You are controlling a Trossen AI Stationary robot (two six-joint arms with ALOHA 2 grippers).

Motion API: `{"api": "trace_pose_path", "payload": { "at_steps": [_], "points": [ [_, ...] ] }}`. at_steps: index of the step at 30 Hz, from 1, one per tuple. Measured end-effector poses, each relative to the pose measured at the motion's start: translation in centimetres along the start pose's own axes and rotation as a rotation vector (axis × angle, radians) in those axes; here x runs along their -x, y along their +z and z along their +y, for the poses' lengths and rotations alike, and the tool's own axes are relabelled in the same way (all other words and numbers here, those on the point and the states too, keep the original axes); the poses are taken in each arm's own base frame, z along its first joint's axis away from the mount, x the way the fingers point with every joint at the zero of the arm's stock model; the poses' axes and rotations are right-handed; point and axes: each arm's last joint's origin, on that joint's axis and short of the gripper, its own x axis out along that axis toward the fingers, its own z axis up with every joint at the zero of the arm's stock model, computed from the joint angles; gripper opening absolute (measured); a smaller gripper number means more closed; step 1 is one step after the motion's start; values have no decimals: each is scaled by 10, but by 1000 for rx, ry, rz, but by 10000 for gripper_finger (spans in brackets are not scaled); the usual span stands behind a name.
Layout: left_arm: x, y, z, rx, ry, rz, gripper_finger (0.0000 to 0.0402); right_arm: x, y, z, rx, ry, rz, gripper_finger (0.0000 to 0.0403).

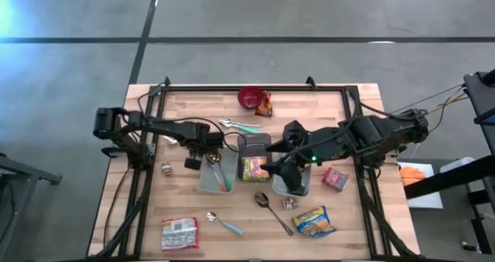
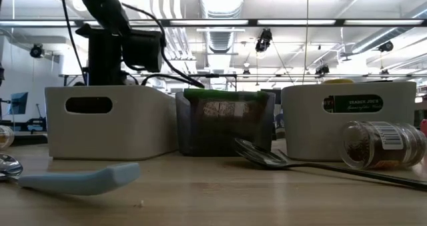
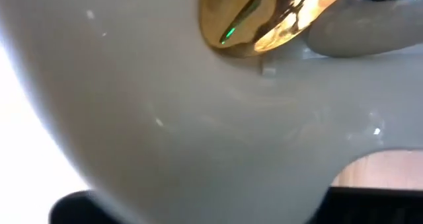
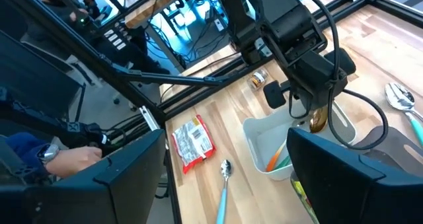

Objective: Pick & Place Food Item
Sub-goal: Put the yellow spoon into the left gray bin

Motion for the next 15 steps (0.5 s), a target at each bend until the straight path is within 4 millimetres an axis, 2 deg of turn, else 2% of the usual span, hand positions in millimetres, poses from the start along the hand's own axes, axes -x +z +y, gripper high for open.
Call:
{"api": "trace_pose_path", "payload": {
  "at_steps": [5, 15],
  "points": [
    [5, -2, 1, 9, 33, -12, 4, 3, 1, 0, -2, 2, -6, 312],
    [25, -19, 2, 30, 41, -22, 2, 3, 1, 0, -2, 3, -7, 312]
  ]
}}
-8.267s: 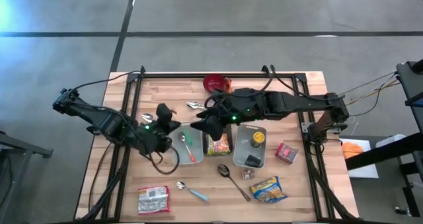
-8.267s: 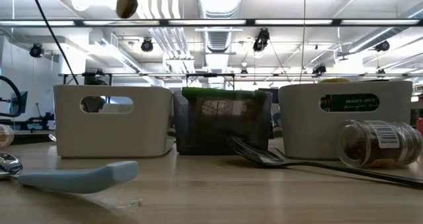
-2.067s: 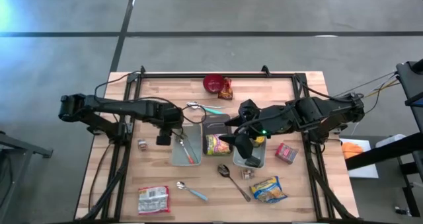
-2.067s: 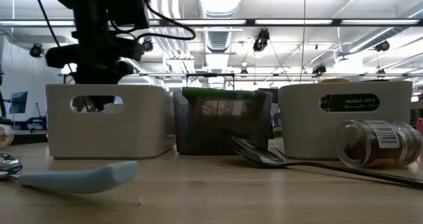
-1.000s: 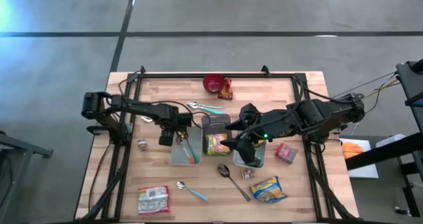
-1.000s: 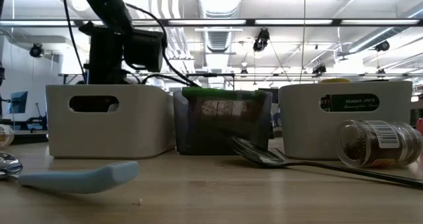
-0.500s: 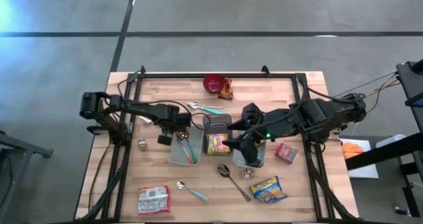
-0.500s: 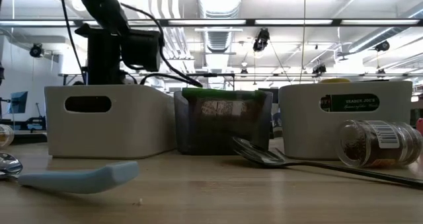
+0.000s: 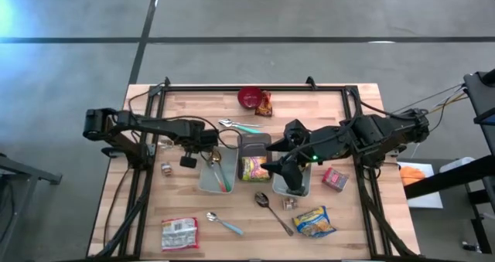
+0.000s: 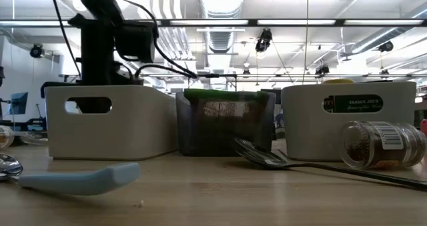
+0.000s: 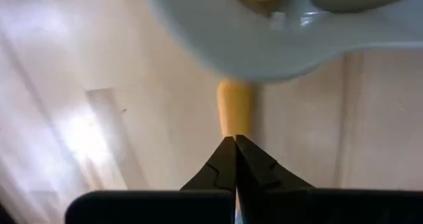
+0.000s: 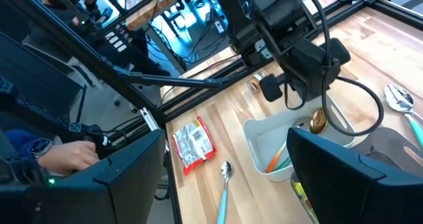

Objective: Pick & Place Food Item
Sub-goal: Put the yellow spoon into the left gray bin

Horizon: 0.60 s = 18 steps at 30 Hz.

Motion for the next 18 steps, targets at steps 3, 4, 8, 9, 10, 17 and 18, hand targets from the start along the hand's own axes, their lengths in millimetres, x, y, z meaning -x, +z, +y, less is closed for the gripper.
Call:
{"api": "trace_pose_path", "payload": {
  "at_steps": [3, 4, 8, 9, 10, 17, 18],
  "points": [
    [7, -3, 1, 21, 21, -17, 2, 0, 0, 0, 0, 0, 0, 312],
    [8, -4, 1, 23, 23, -24, 2, 0, 0, 0, 0, 0, 0, 312],
    [11, -6, 2, 30, 21, -32, 1, 0, 0, 0, 0, 0, -1, 312],
    [10, -7, 2, 38, 20, -27, 1, 0, 0, 0, 0, 0, -1, 312],
    [9, -9, 2, 39, 15, -11, 1, 0, 0, 0, 0, 1, -2, 312],
    [5, -19, 11, 226, -22, 72, 30, 0, 0, 0, 3, 0, -2, 312],
    [3, -21, 14, 275, -42, 77, 43, 0, 0, 0, 4, 0, -2, 312]
  ]
}}
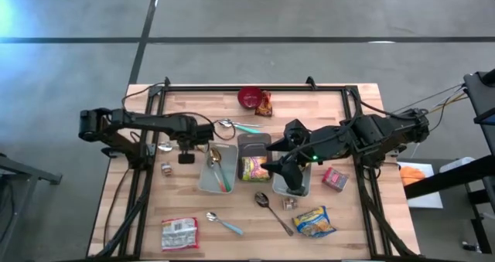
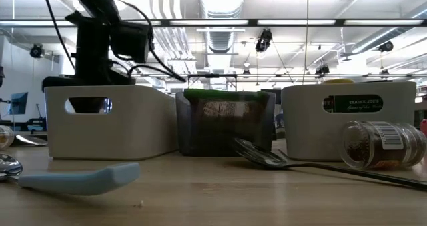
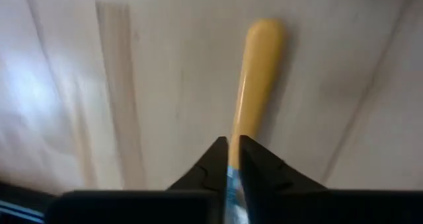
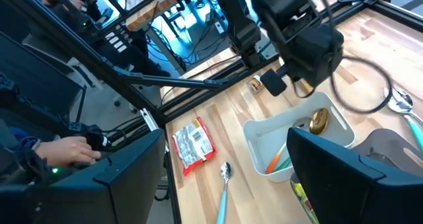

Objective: Pick & Place Food Item
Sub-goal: Put the yellow spoon into the left gray bin

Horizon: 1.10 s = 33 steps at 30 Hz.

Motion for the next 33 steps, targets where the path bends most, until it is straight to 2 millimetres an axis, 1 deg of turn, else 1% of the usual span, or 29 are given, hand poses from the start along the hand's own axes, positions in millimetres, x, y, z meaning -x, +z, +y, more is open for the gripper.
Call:
{"api": "trace_pose_path", "payload": {
  "at_steps": [3, 5, 9, 12, 17, 19, 23, 27, 30, 33],
  "points": [
    [-4, -2, 12, 161, -69, 15, 90, 0, 0, 0, 0, 0, -1, 312],
    [-9, -6, 18, 210, -93, 39, 125, 0, 0, 0, 0, 0, -1, 312],
    [-10, -6, 22, 198, -101, 28, 181, 0, 0, 0, -1, 0, -1, 312],
    [-11, -5, 21, 154, -114, 16, 202, 0, 0, 0, -1, 0, -1, 312],
    [-11, -5, 21, 145, -116, 13, 207, 0, 0, 0, -2, 0, -2, 312],
    [-11, -5, 21, 181, -131, 12, 207, 0, 0, 0, -2, -1, -3, 312],
    [-8, -3, 25, 320, -146, 4, 204, 0, 0, 0, 2, -5, -7, 312],
    [-10, -5, 26, 468, -150, 33, 196, 0, 1, 0, 6, -16, -16, 312],
    [-14, -9, 25, 619, -151, 66, 181, 0, 1, 0, 6, -15, -17, 312],
    [-16, -11, 25, 675, -149, 80, 159, 0, 1, 0, 3, -15, -17, 312]
  ]
}}
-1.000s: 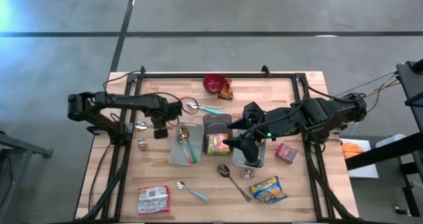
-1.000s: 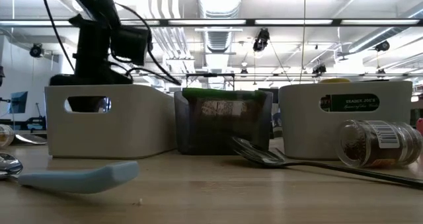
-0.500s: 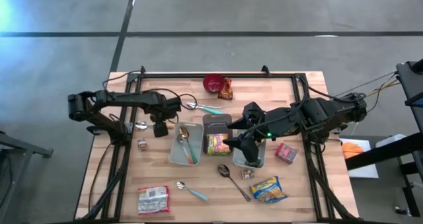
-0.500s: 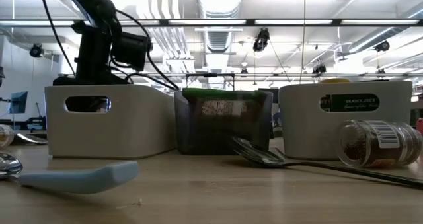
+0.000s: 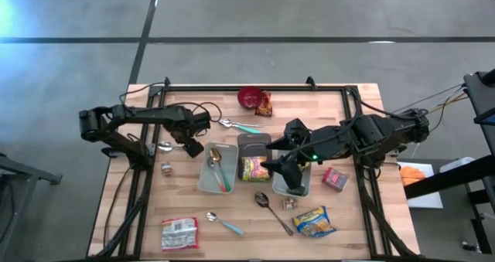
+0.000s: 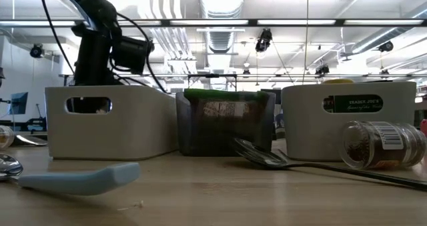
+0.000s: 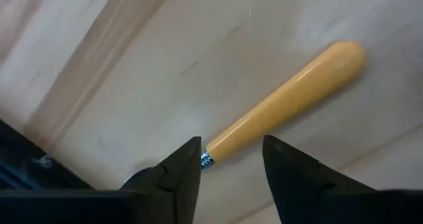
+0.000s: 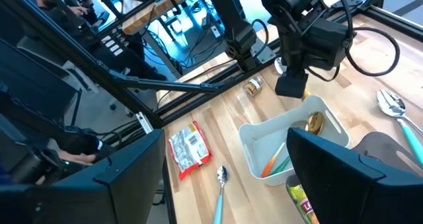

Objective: Pick & Place Food Item
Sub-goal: Put the yellow spoon into the left gray bin

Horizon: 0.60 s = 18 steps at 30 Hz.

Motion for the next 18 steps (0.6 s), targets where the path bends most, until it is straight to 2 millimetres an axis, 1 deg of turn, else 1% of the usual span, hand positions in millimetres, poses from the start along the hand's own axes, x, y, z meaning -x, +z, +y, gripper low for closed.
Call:
{"api": "trace_pose_path", "payload": {
  "at_steps": [3, 5, 7, 11, 14, 18],
  "points": [
    [-2, -1, 0, -6, 1, 6, 140, 0, 0, 0, 0, 0, 0, 312],
    [-2, -1, 0, -79, -20, 15, 131, 0, 0, 0, 0, 0, 0, 312],
    [-2, -2, -1, -144, -41, 23, 128, 0, 0, 0, 0, 0, 0, 312],
    [-1, -2, -2, -212, -63, 27, 131, 0, 0, 0, 2, 1, 0, 312],
    [-1, -1, -2, -228, -72, 22, 153, 0, 0, 0, 3, 2, 1, 312],
    [-1, -1, -2, -236, -74, 17, 207, 0, 0, 0, 3, 2, 1, 312]
  ]
}}
